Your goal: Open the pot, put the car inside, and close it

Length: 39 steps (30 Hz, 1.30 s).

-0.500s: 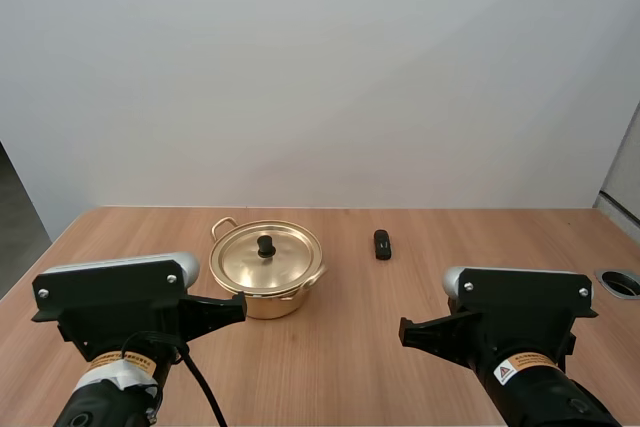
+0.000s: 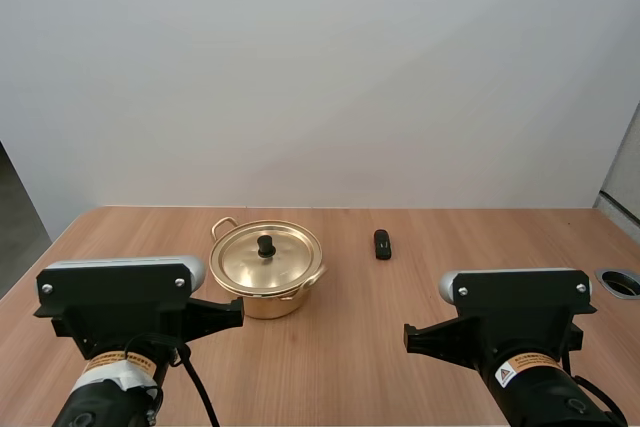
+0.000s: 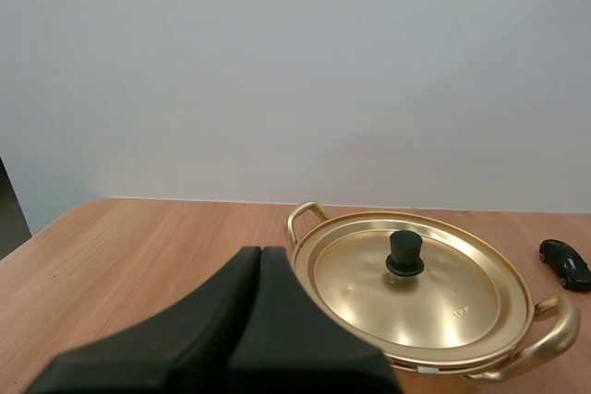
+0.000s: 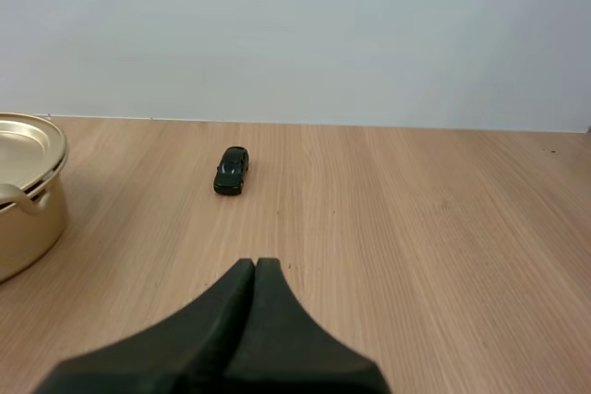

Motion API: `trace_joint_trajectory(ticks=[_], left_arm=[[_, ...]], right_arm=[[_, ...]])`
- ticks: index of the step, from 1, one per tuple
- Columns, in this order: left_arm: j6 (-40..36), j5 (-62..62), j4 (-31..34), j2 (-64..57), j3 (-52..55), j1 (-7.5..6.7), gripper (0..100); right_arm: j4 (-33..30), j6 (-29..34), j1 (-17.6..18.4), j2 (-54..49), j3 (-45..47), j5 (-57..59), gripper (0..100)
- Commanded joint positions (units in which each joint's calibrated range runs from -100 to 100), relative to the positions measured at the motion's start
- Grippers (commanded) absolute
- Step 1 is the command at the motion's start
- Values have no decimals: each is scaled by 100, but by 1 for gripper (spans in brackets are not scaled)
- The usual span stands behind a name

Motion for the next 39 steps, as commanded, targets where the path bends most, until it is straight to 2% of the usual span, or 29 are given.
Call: trace_joint_trajectory(ticks=[1,18,20,24,25,27,30,31,33,35,37,39], left_arm=[[-4,-7,-4,0,0,-3,0],[-4,-7,21,0,0,-3,0],[-4,-7,245,0,-74,-3,0],[-4,-203,1033,0,-1431,-3,0],[-4,-84,1068,0,-1937,-3,0],[-4,532,1068,0,-2880,-3,0],[-4,1661,1008,0,-4172,18,0],[-4,1795,1008,0,-4427,48,0],[125,2043,1079,0,-4726,89,0],[318,2532,1109,83,-4908,90,0],[365,3218,1253,139,-4970,90,0],[402,3744,1312,153,-4996,90,0]], right_arm=[[-7,-1,-1,0,0,-8,0],[-39,-1,-1,0,0,-23,0],[-509,-1,-1,0,0,-148,0],[-2976,-1,-1,0,-967,-148,0],[-3280,9,-1,0,-1362,-17,0],[-3217,225,-1,0,-2181,721,0],[-2761,1265,-34,0,-3348,2174,0],[-2648,1392,-60,0,-3564,2273,0],[-2557,1355,-129,0,-3762,2162,0],[-2556,1029,-185,141,-3818,2162,0],[-2689,602,-224,222,-3818,2590,0],[-2867,560,-270,233,-3818,3121,0]])
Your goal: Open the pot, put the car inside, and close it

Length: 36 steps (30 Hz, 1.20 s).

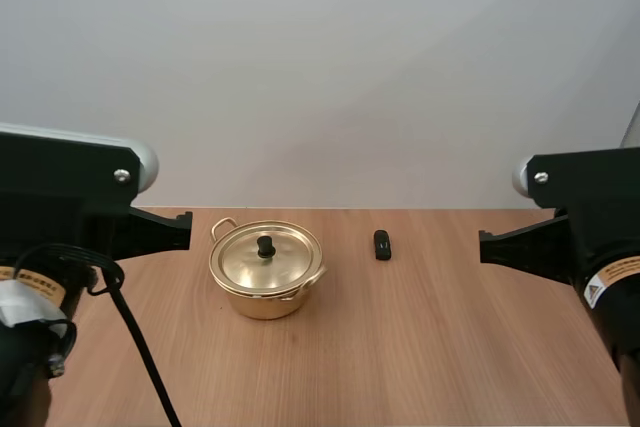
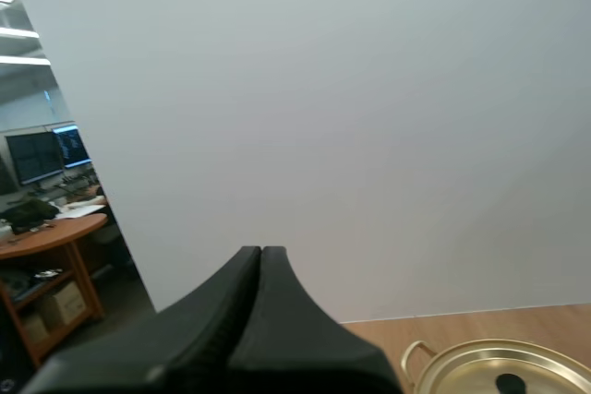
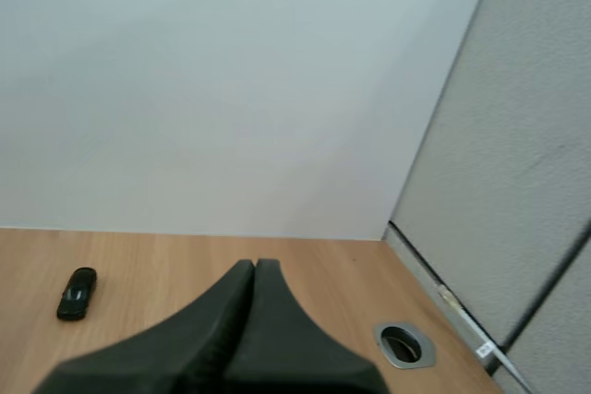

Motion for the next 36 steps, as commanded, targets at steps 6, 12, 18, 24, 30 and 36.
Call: trace_joint_trajectory(ticks=[6,12,18,24,30,36], left_arm=[[403,1044,-295,113,-1582,4,0],[1473,60,-1170,774,-1441,4,0],[3561,2862,-3181,3371,-1799,4,0],[3762,4277,-3490,5943,-2236,4,2],[3607,4460,-3689,7534,-2335,4,60],[3566,4184,-3884,8468,-2352,4,97]], right_arm=[[1460,-1235,-54,195,-609,-156,0],[4641,-3988,-54,1450,-620,-239,0],[4801,-3756,-54,3209,-976,361,0],[4905,-3821,-54,3603,-1005,253,0],[4916,-3821,-54,3552,-1005,251,0],[4906,-3821,-54,3550,-1005,251,0]])
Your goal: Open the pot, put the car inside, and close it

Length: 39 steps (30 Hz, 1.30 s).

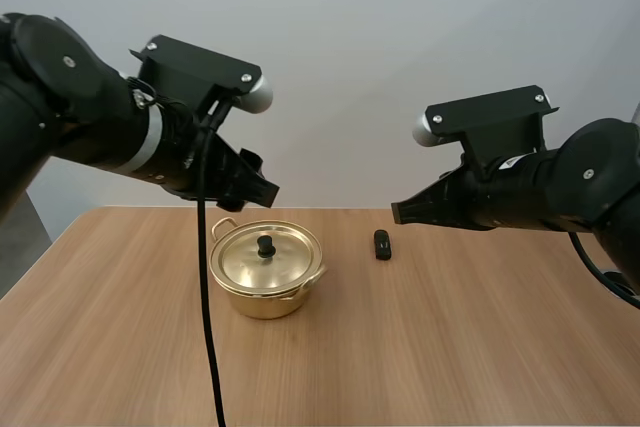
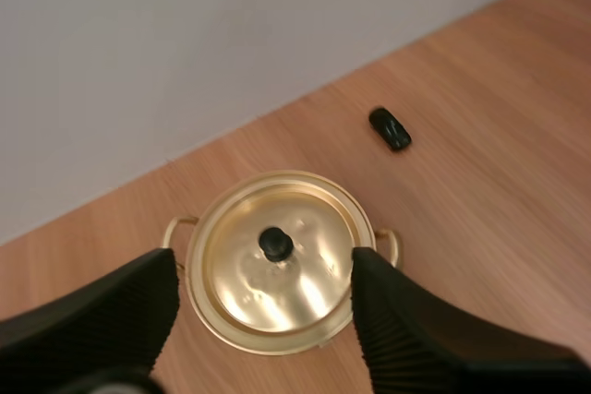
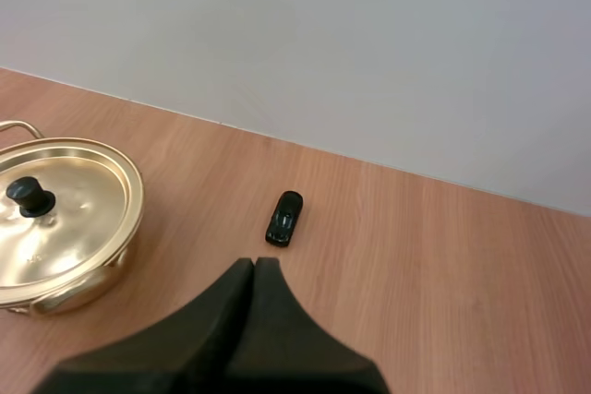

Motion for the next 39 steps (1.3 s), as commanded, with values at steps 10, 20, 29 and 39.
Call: trace_joint_trajectory(ticks=[10,20,29,39], left_arm=[[328,-1201,-288,3607,-13,4,95],[499,-1579,-523,4080,-148,-4,95],[697,-1814,-758,4188,-197,-4,62],[1064,-1679,-1109,4188,-224,-4,0]], right_arm=[[48,-6,-3,6,2,-101,0],[9,-25,-3,6,2,-107,0],[11,-39,-3,6,2,-107,0],[11,-74,-3,6,2,-133,0]])
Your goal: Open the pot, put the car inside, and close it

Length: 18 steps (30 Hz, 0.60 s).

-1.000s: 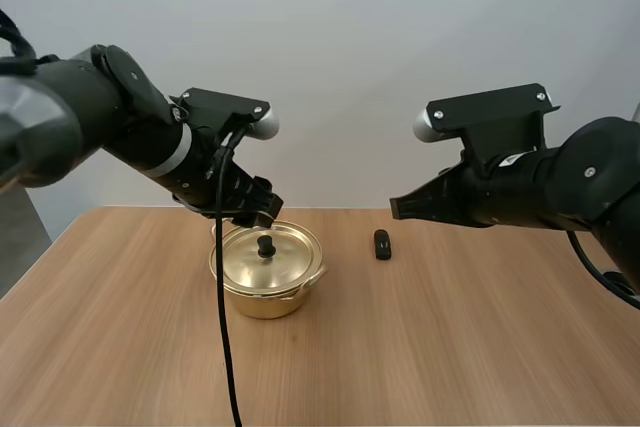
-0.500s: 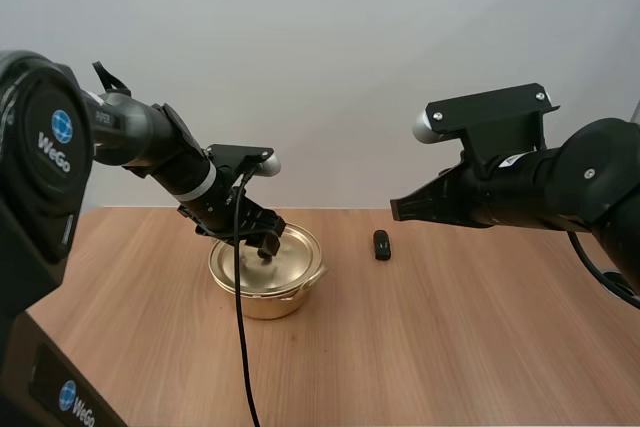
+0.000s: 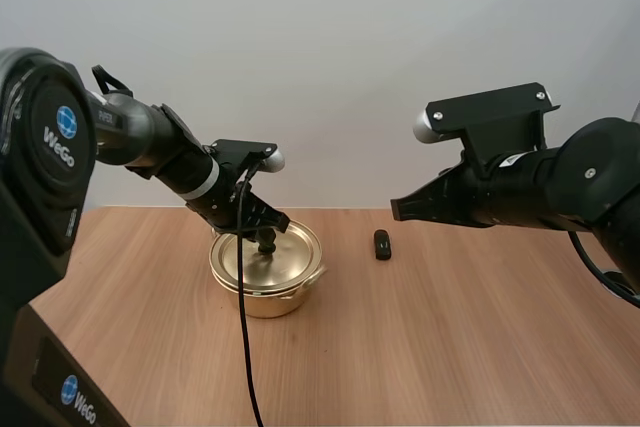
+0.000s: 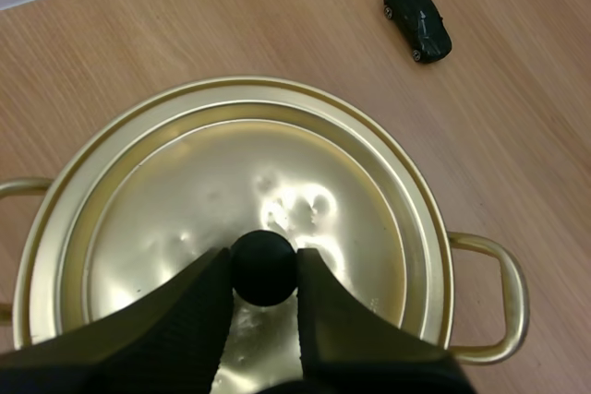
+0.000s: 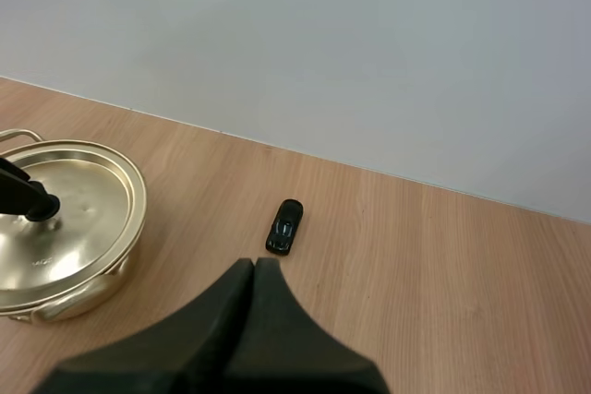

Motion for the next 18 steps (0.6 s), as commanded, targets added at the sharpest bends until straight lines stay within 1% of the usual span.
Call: trace_joint_trajectory(ticks=[1,3,6,9,11,13,15,18], left_arm=[[5,228,-96,-19,-102,-4,0],[5,640,-318,-116,-298,-4,0],[-6,1295,-735,-516,-724,6,0],[-188,1231,-1014,-1240,-1184,65,0],[-321,912,-1267,-1779,-1494,149,0],[-352,712,-1535,-2249,-1766,268,0],[-368,558,-1777,-2672,-2032,390,0],[-442,233,-1877,-3199,-2420,570,0]], right_arm=[[-4,-62,-3,6,2,-78,0],[72,-117,-3,20,19,-288,0],[432,-289,-3,300,163,-1078,0],[857,-578,-3,1222,192,-1232,0],[1259,-982,-3,2047,90,-1214,0],[1549,-1175,-3,2766,-126,-1144,0],[1659,-1174,-3,3374,-423,-1077,21],[1751,-1174,-3,4177,-949,-1015,69]])
